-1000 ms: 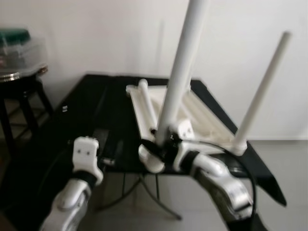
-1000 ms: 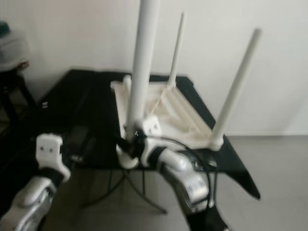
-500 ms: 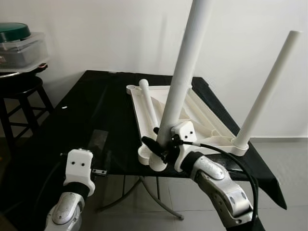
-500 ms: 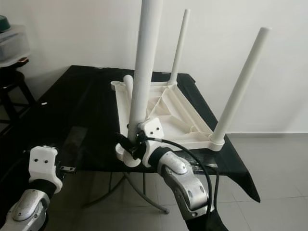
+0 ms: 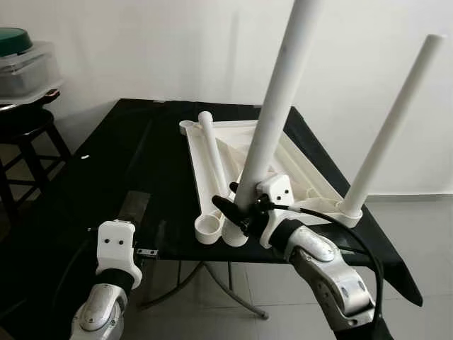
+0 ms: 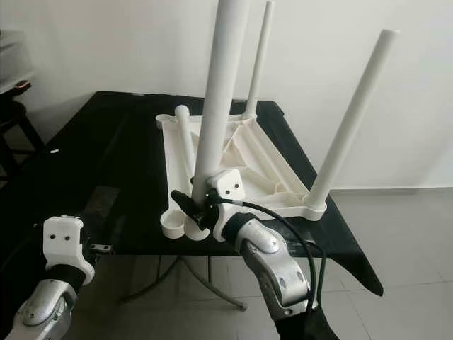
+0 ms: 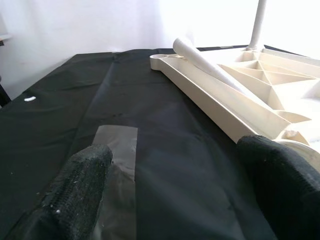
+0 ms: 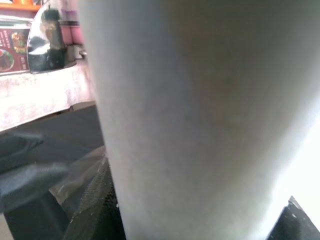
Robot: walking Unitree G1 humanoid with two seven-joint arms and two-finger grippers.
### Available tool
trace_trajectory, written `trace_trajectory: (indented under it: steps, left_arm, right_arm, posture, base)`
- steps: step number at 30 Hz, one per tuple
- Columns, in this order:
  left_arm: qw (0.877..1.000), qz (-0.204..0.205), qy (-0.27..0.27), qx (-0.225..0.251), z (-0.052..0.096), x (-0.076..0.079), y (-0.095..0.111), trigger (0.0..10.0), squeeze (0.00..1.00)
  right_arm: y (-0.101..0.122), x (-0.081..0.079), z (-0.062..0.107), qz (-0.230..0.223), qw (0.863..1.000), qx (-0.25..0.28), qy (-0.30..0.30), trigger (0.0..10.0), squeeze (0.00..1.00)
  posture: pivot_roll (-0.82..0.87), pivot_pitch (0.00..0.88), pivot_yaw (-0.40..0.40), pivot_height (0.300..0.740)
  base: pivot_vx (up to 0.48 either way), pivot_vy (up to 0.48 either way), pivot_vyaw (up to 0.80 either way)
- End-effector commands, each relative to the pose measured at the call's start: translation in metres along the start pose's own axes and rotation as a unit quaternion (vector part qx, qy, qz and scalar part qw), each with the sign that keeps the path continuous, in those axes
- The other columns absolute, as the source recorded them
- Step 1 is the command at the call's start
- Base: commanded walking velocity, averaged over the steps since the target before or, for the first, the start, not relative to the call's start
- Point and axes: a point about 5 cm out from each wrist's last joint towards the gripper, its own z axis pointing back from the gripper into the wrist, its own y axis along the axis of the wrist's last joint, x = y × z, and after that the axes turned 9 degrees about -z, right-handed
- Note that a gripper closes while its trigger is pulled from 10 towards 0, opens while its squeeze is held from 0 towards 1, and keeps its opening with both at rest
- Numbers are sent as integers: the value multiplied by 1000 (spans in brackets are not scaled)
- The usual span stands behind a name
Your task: Building children table
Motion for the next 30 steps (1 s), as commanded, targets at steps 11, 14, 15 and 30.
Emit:
trace_trajectory:
  steps: [11,14,15,30]
  left_arm:
    - [998,-28,-60,24,16,1,16,10000,0]
    - [995,-48,-78,35,29,3,24,10000,0]
    - [995,-48,-78,35,29,3,24,10000,0]
    - [993,-69,-94,28,63,3,37,10000,0]
  right_arm:
    - [55,14,-6,33,959,8,282,10000,0]
    - [75,19,-8,49,945,12,324,10000,0]
    - [75,19,-8,49,945,12,324,10000,0]
    - [108,16,-23,97,878,-30,469,10000,0]
  posture:
    - [22,163,-50,740]
    - [33,226,-41,740]
    - [33,226,-41,740]
    - [39,380,-34,740]
  base:
    - [0,0,0]
    - [0,0,0]
    - [0,0,0]
    - [0,0,0]
